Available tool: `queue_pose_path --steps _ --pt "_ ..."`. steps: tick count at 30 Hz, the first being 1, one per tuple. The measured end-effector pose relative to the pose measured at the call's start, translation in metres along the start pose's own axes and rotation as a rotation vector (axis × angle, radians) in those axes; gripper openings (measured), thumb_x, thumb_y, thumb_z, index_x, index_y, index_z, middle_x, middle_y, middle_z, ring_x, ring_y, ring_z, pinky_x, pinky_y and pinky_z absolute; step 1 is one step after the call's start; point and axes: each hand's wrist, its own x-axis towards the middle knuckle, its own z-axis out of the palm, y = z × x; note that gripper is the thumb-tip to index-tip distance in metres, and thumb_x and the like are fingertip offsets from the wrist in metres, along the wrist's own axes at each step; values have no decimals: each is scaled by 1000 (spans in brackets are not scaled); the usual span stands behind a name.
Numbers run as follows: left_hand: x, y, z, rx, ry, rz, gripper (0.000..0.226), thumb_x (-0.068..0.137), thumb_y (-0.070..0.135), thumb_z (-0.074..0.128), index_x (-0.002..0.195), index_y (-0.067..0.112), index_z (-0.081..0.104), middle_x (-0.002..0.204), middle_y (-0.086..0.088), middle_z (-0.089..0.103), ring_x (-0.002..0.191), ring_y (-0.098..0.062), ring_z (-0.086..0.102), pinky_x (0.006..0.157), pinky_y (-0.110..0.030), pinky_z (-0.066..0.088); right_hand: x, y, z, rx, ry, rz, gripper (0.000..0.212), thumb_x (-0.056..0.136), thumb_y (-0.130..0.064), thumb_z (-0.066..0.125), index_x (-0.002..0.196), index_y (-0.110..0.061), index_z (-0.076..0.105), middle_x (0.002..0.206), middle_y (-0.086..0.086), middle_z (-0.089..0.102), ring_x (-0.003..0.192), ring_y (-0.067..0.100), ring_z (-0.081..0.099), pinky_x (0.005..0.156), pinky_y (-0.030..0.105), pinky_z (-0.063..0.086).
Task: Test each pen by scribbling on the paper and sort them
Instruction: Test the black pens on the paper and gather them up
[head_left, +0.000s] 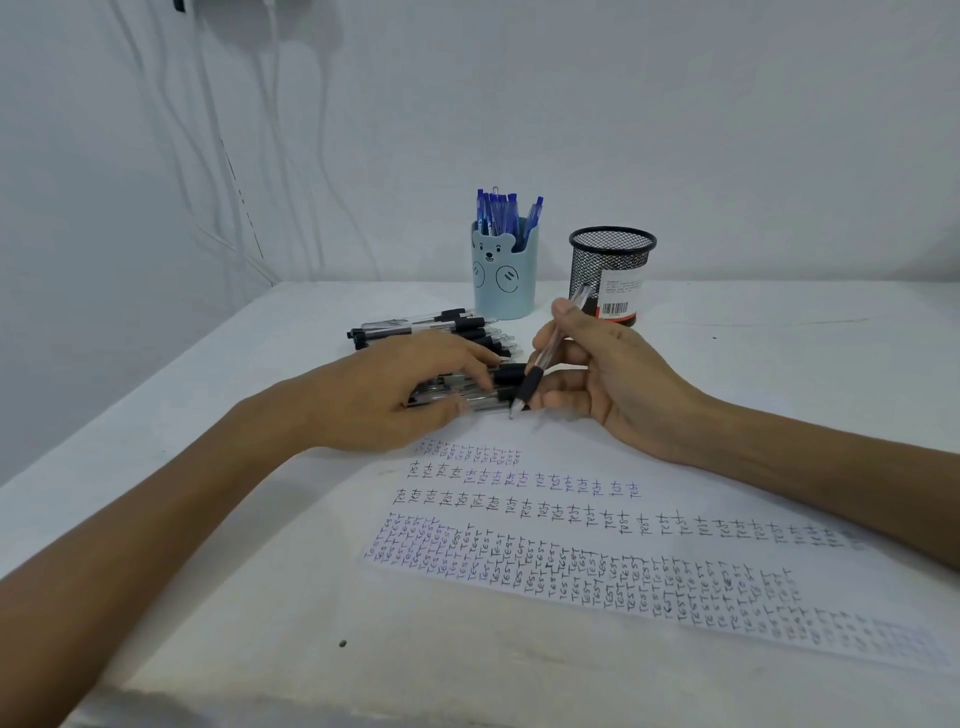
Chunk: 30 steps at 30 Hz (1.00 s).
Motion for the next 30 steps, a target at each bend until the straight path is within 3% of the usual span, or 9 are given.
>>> queue_pose_path --steps 4,8,11,13,17,20,23,27,30 --pt "-1 0 0 10 0 -3 37 98 40 61 132 30 60 149 19 51 139 -2 44 114 -28 38 5 -10 -10 -144 17 -3 36 101 -41 55 96 -10 71 75 8 65 53 16 61 45 21 47" --pt "-2 0 1 13 -12 -9 36 99 38 65 133 32 58 151 23 46 142 4 38 115 -20 33 24 -34 -45 -701 87 41 41 98 -30 66 119 6 60 64 7 61 45 14 48 41 19 37" --pt "-2 0 1 14 -7 -9 34 98 38 65 131 34 57 151 25 45 141 4 38 115 -22 34 32 -43 -72 -1111 57 164 49 91 -34 74 125 -12 46 77 11 68 55 19 55 50 24 46" --pt "-1 0 1 17 6 -5 30 98 38 66 127 36 57 151 25 45 142 2 38 113 -22 33 34 -48 -83 -1301 23 206 45 89 -41 75 117 -18 48 87 9 73 57 17 60 57 25 52" --pt "0 0 1 77 52 7 21 95 41 68 113 38 58 148 26 46 140 1 38 109 -9 25 36 -54 -95 -1518 -3 137 35 91 -47 69 107 -22 51 95 7 73 69 17 64 77 33 53" --pt "0 1 1 133 74 3 18 94 45 69 105 39 56 144 25 49 137 4 39 107 -5 21 39 -50 -98 -1557 -16 116 34 94 -50 63 106 -22 49 84 1 70 81 20 67 81 35 54" --pt "0 1 0 178 99 14 18 93 47 69 102 39 56 141 24 51 133 4 42 109 -10 24 37 -49 -93 -1606 0 117 40 93 -55 61 108 -21 47 87 0 61 85 23 63 83 39 54" --pt "2 3 3 228 142 40 15 89 49 63 97 37 60 137 21 58 128 1 48 118 -31 28 28 -45 -75 -1817 131 -151 31 97 -49 57 108 -20 51 91 0 48 91 27 52 72 35 43" --pt "5 8 4 233 184 37 13 85 47 62 92 37 60 132 20 62 125 -1 51 121 -32 25 19 -40 -57 -1706 27 -426 19 98 -43 56 92 -26 51 80 -9 51 82 20 50 68 34 43"
